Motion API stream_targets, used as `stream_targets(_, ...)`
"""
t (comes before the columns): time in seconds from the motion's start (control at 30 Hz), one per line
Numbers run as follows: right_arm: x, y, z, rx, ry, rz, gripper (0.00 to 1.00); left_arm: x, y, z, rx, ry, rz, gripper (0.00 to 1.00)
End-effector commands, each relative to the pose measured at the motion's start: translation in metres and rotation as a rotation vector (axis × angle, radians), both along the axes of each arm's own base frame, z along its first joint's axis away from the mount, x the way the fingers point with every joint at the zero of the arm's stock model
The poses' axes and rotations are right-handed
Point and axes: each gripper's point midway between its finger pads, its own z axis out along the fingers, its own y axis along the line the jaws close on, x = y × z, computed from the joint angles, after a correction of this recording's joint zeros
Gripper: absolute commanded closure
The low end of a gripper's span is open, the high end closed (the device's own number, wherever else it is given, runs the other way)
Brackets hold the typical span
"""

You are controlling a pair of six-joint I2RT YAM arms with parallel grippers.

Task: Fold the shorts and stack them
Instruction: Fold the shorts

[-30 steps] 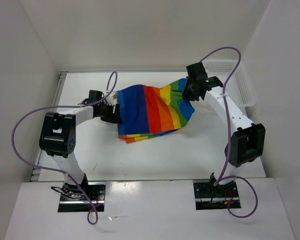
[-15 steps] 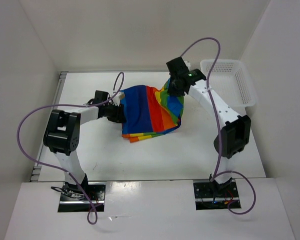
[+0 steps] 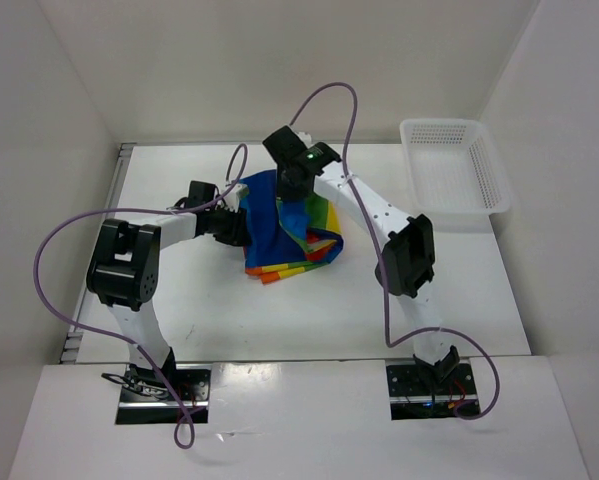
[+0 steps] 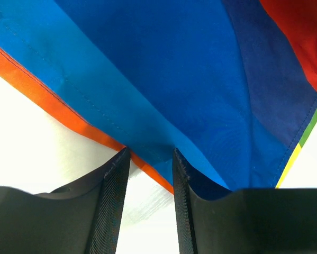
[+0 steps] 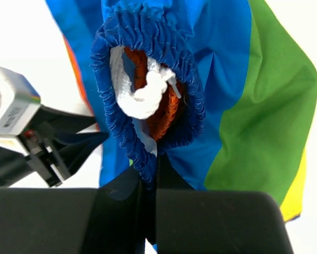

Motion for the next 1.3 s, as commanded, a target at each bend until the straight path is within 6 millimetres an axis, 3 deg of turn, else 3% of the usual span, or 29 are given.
stream_targets(0.0, 0.000, 0.027, 0.015, 0.089, -0.003, 0.051, 1.00, 0.002, -0.003, 0.001, -0.029, 0.006, -0.021, 0.55)
stream_targets(0.13, 0.002, 0.049, 0.019, 0.170, 0.007, 0.107, 1.00, 0.005, 0.001, 0.005, -0.030, -0.004, -0.010, 0.55)
stream_targets(0.17, 0.001, 0.057, 0.032, 0.192, -0.016, 0.132, 0.99, 0.005, 0.001, 0.005, -0.030, -0.004, -0.010, 0.55)
stream_targets(0.2, 0.004, 0.060, 0.025, 0.188, -0.010, 0.132, 0.97, 0.005, 0.001, 0.005, -0.030, -0.004, -0.010, 0.55)
stream_targets(0.27, 0.002, 0.071, 0.038, 0.244, -0.011, 0.170, 0.78, 0.006, 0.005, 0.005, -0.030, -0.004, -0.001, 0.55)
stream_targets(0.33, 0.001, 0.085, 0.034, 0.294, 0.003, 0.214, 0.67, 0.005, 0.003, 0.006, -0.038, -0.003, -0.006, 0.55)
stream_targets(0.37, 0.001, 0.085, 0.041, 0.306, -0.013, 0.217, 0.53, 0.005, 0.003, 0.006, -0.038, -0.003, -0.006, 0.55)
stream_targets(0.5, 0.003, 0.078, 0.048, 0.326, -0.056, 0.206, 0.39, 0.007, 0.008, 0.006, -0.038, -0.003, 0.004, 0.55)
stream_targets(0.63, 0.011, 0.047, 0.044, 0.331, -0.057, 0.134, 0.45, 0.007, 0.012, 0.005, -0.037, 0.006, 0.015, 0.55)
stream_targets(0.67, 0.011, 0.049, 0.041, 0.334, -0.050, 0.140, 0.47, 0.007, 0.012, 0.005, -0.037, 0.006, 0.015, 0.55)
stream_targets(0.8, 0.010, 0.039, 0.032, 0.306, -0.035, 0.129, 0.93, 0.007, 0.015, 0.005, -0.044, 0.007, 0.019, 0.55)
stream_targets(0.87, -0.001, 0.036, 0.021, 0.255, -0.006, 0.166, 0.94, 0.008, 0.018, 0.002, -0.043, 0.016, 0.028, 0.55)
stream_targets(0.97, -0.018, 0.041, 0.002, 0.129, -0.003, 0.222, 0.76, 0.010, 0.021, 0.008, -0.052, 0.007, 0.032, 0.55)
stream_targets(1.0, -0.024, 0.038, -0.007, 0.078, 0.002, 0.224, 0.65, 0.011, 0.024, 0.008, -0.052, 0.007, 0.041, 0.55)
stream_targets(1.1, -0.046, 0.050, -0.029, 0.027, 0.023, 0.298, 0.51, 0.014, 0.032, 0.011, -0.059, 0.009, 0.059, 0.55)
stream_targets(1.13, -0.050, 0.049, -0.035, 0.029, 0.039, 0.306, 0.38, 0.014, 0.032, 0.011, -0.059, 0.009, 0.059, 0.55)
stream_targets(1.17, -0.055, 0.054, -0.038, 0.034, 0.045, 0.321, 0.31, 0.015, 0.035, 0.012, -0.067, 0.009, 0.064, 0.55)
stream_targets(1.27, -0.058, 0.057, -0.045, 0.023, 0.050, 0.337, 0.28, 0.018, 0.037, 0.015, -0.076, 0.000, 0.067, 0.55)
